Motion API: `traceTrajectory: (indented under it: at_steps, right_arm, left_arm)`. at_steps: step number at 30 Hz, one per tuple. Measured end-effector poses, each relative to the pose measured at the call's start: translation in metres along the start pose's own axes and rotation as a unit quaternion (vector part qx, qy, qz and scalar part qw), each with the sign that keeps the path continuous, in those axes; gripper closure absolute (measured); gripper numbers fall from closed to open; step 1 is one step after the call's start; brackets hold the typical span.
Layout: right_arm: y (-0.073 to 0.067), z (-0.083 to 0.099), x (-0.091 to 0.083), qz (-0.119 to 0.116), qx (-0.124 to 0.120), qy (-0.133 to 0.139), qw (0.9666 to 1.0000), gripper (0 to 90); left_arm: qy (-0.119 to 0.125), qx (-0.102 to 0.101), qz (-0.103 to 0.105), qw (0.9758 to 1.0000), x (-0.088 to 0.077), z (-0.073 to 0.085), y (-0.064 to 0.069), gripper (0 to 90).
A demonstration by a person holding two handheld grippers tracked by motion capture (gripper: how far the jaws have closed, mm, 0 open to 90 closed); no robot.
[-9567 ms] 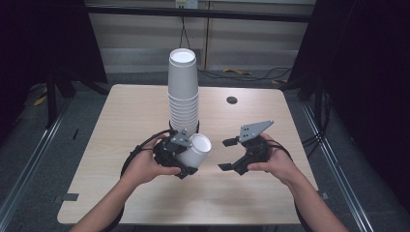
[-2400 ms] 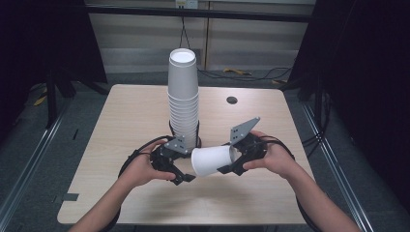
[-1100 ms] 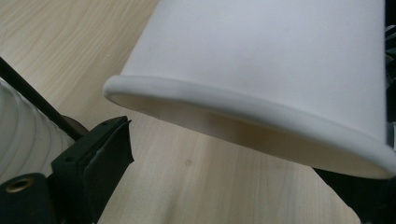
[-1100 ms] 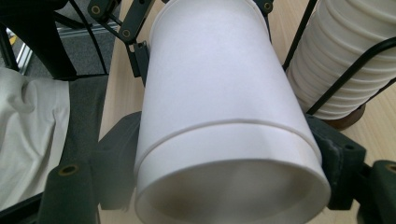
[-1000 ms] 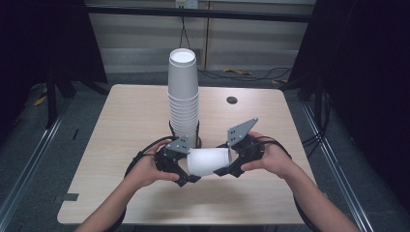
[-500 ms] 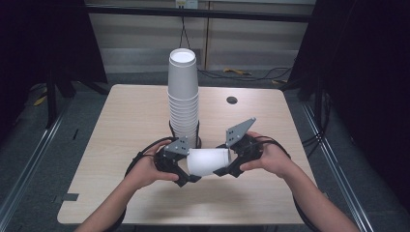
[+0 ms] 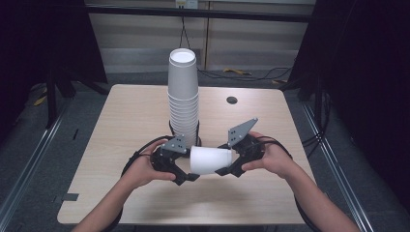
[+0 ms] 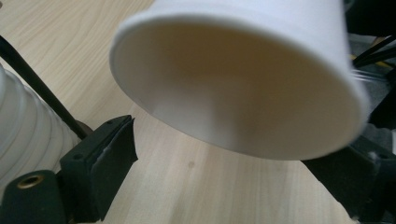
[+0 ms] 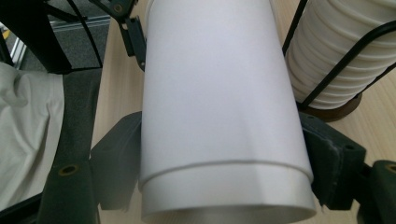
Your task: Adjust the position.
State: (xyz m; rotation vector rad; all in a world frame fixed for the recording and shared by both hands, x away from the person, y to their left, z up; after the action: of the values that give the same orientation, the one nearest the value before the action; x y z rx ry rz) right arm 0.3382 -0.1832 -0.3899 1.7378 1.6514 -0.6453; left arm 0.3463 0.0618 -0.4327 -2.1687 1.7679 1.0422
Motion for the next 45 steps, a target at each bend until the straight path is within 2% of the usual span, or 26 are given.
traceTrajectory:
  at_steps: [3,5,7,10,15,16,17,18,22,24,28,30,32,34,36,45]
  right_arm:
    - [0.000,0.000,0.000,0.002,0.002,0.001,1.0000,23.0]
    - [0.000,-0.001,0.000,0.001,0.001,0.002,1.0000,23.1]
    - [0.000,-0.002,0.000,-0.003,-0.004,0.003,1.0000,23.1]
    - [0.000,-0.003,0.001,-0.005,-0.006,0.007,0.9999,23.3]
    - [-0.001,-0.003,0.000,-0.007,-0.009,0.022,0.9997,23.5]
    - [0.000,-0.003,0.000,-0.006,-0.009,0.023,0.9997,23.5]
    - [0.000,-0.004,0.000,-0.006,-0.011,0.024,0.9996,23.6]
    - [-0.001,-0.004,0.000,-0.009,-0.012,0.026,0.9995,23.6]
    - [-0.001,-0.003,0.001,-0.009,-0.013,0.032,0.9994,23.6]
    - [-0.001,-0.003,0.000,-0.008,-0.014,0.033,0.9993,23.6]
    - [0.000,-0.002,0.000,-0.005,-0.015,0.034,0.9993,23.7]
    - [0.000,-0.002,-0.001,-0.005,-0.012,0.037,0.9992,24.1]
    - [0.000,-0.001,-0.001,-0.005,-0.015,0.039,0.9991,24.4]
    - [0.000,-0.001,-0.001,-0.005,-0.014,0.041,0.9991,24.5]
    - [0.001,0.000,-0.001,-0.006,-0.013,0.042,0.9990,24.6]
    - [0.001,-0.002,0.000,-0.006,-0.018,0.040,0.9990,25.5]
  left_arm:
    - [-0.001,-0.001,0.001,1.0000,-0.002,0.000,0.000,11.3]
    - [-0.011,0.011,-0.005,0.9999,-0.002,0.000,0.000,11.1]
    - [-0.007,0.009,0.002,0.9999,-0.001,-0.001,0.001,9.5]
    - [-0.006,0.013,-0.001,0.9999,0.000,-0.003,0.002,6.7]
    - [-0.005,0.008,-0.001,1.0000,0.003,-0.004,0.002,3.3]
    - [-0.009,0.015,-0.002,0.9998,0.003,-0.005,0.001,3.3]
    - [-0.007,0.012,0.003,0.9999,0.004,-0.005,0.002,2.6]
    - [-0.007,0.019,-0.001,0.9998,0.004,-0.006,0.002,2.2]
    - [-0.009,0.024,0.003,0.9997,0.005,-0.008,0.003,2.1]
    - [-0.006,0.019,0.008,0.9998,0.006,-0.008,0.004,3.4]
    - [-0.006,0.027,0.011,0.9995,0.005,-0.010,0.004,9.9]
    - [-0.009,0.020,0.013,0.9997,0.004,-0.010,0.005,11.3]
    - [-0.013,0.032,0.008,0.9994,0.002,-0.011,0.005,12.5]
    - [-0.011,0.027,0.010,0.9995,0.001,-0.011,0.005,13.4]
    - [-0.018,0.033,0.005,0.9993,-0.001,-0.012,0.006,14.3]
    - [-0.029,0.035,-0.004,0.9990,-0.004,-0.014,0.008,18.4]
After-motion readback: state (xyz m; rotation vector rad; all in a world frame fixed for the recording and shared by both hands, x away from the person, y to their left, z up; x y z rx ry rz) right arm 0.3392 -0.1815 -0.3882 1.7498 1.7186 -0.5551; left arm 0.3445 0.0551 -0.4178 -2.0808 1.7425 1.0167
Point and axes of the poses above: each handheld gripper's, and its own axes: x roughly forward along the jaws, z roughly out of its underside, y roughly to its right, the point moved 1 cm from there along x, roughly forward along the jaws, and after that the axes turned 15 degrees about -x, right-handed, at the moved point
